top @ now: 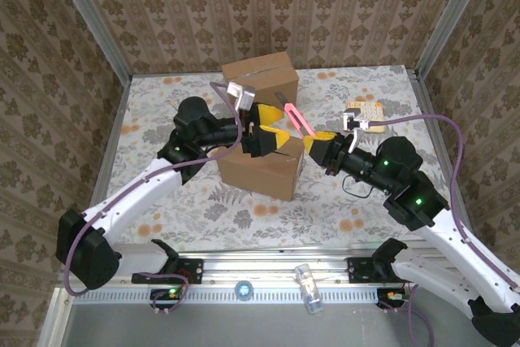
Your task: Unpack the express box
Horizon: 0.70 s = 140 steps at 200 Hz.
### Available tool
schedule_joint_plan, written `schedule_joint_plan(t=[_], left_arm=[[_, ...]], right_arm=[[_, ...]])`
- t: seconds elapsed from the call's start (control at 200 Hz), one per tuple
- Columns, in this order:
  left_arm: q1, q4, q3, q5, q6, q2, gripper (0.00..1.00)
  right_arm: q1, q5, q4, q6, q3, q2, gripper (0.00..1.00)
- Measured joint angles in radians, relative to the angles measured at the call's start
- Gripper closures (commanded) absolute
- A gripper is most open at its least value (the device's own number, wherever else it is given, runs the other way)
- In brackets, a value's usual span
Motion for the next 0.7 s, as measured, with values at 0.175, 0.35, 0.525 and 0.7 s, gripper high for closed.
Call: schedule_joint_plan(t=[0.175, 0.35, 0.525, 0.7], left_arm=[[-0.007, 0.128, 0.0, 0.003, -0.06, 0.024, 0.07], [-0.007, 0.251, 0.0, -0.016, -0.122, 0.034, 0.15], [-0.007, 0.314, 0.0, -0.028, -0.161, 0.05, 0.37], [-0.007, 0.354, 0.0, -0.036, -0.186, 0.071, 0.54]], right_arm=[[0.0, -0.068, 0.103, 0.031, 0.0, 0.027, 1.0], [0.0, -0.099, 0.154, 0.057, -0.01, 0.057, 1.0], [0.0, -0.115, 0.187, 0.081, -0.02, 0.079, 1.0], [0.0, -0.121, 0.205, 0.1, -0.026, 0.09, 1.0]])
